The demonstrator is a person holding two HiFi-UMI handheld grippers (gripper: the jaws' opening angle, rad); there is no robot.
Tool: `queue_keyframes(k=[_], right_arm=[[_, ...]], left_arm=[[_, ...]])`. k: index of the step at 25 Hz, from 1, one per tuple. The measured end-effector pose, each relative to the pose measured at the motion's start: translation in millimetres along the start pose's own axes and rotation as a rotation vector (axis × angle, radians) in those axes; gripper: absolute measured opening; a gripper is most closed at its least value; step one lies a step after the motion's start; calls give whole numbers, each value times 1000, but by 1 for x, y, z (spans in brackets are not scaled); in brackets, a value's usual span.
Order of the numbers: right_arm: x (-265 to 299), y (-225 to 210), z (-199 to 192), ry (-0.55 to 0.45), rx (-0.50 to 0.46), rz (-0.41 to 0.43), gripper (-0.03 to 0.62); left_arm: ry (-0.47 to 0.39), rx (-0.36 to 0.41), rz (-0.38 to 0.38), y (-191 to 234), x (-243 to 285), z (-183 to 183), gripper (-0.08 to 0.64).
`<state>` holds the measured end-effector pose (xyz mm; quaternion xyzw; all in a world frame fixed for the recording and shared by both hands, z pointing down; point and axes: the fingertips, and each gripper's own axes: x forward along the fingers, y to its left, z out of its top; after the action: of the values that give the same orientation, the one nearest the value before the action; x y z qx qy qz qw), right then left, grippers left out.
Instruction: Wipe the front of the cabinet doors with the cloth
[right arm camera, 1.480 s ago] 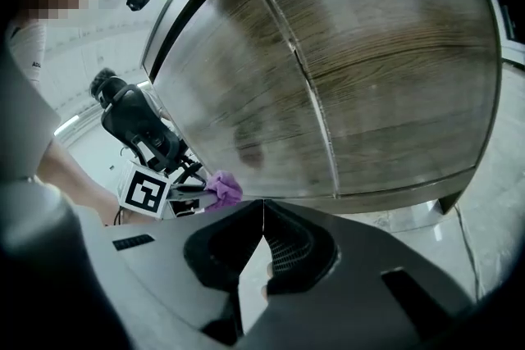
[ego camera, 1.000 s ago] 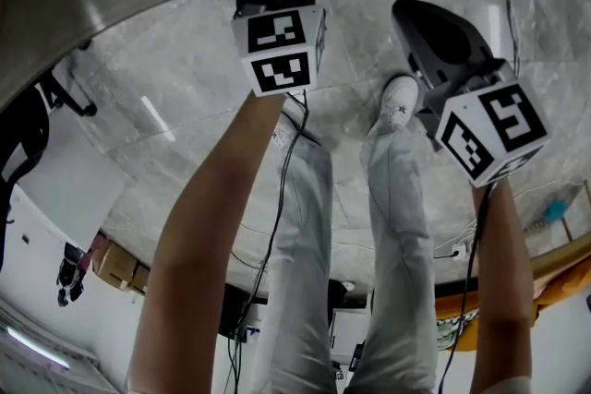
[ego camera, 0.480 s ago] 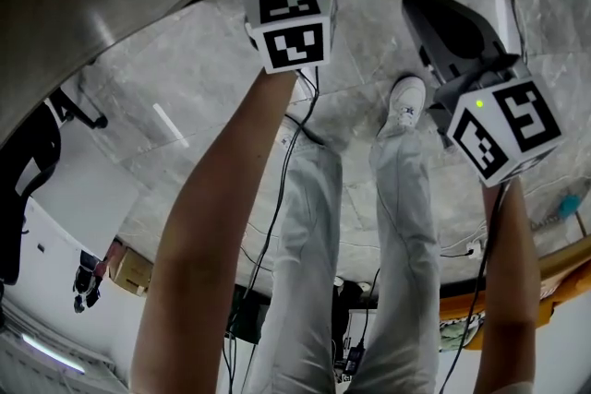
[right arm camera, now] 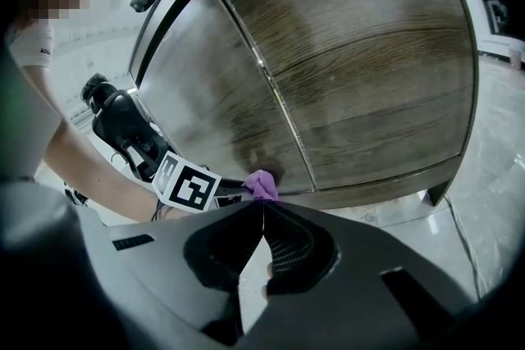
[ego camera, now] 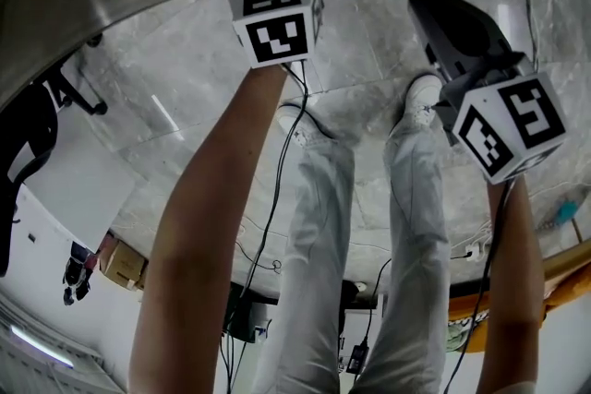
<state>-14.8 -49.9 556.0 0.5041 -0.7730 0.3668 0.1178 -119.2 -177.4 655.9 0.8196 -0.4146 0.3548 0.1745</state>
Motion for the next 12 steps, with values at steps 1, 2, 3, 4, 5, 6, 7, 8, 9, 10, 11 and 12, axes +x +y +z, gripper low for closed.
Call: queue_keyframes(k=[1, 2, 3, 4, 5, 6, 7, 8, 9, 10, 11, 12], right_arm=[[4, 6, 0, 3, -6, 7, 28], [8, 12, 0, 6, -12, 13, 28], [11, 18, -1, 9, -18, 19, 28], [15, 23, -1, 12, -23, 24, 28], [19, 28, -1, 15, -29, 29, 28], [22, 34, -1, 17, -34, 34, 28], [26, 40, -1, 20, -39, 40, 28], [29, 46, -1, 23, -43, 46, 28], [33, 52, -2, 26, -47, 52, 28], [37, 57, -2, 28, -51, 58, 28], [41, 63, -2, 30, -55, 65, 28], [45, 69, -3, 33, -59, 71, 28]], left_arm=[[5, -5, 12, 10, -4, -5, 72], [9, -11, 23, 20, -8, -10, 72], [14, -19, 35, 30, -12, -15, 72], [19, -30, 48, 40, -16, -20, 72], [27, -42, 61, 51, -21, -26, 72], [37, -53, 74, 63, -26, -32, 72], [46, -61, 89, 75, -31, -38, 72], [54, -65, 104, 87, -36, -44, 72], [61, -67, 120, 99, -41, -49, 72], [67, -69, 137, 111, -46, -55, 72], [74, -74, 155, 122, -50, -61, 72], [81, -80, 175, 134, -55, -67, 72]])
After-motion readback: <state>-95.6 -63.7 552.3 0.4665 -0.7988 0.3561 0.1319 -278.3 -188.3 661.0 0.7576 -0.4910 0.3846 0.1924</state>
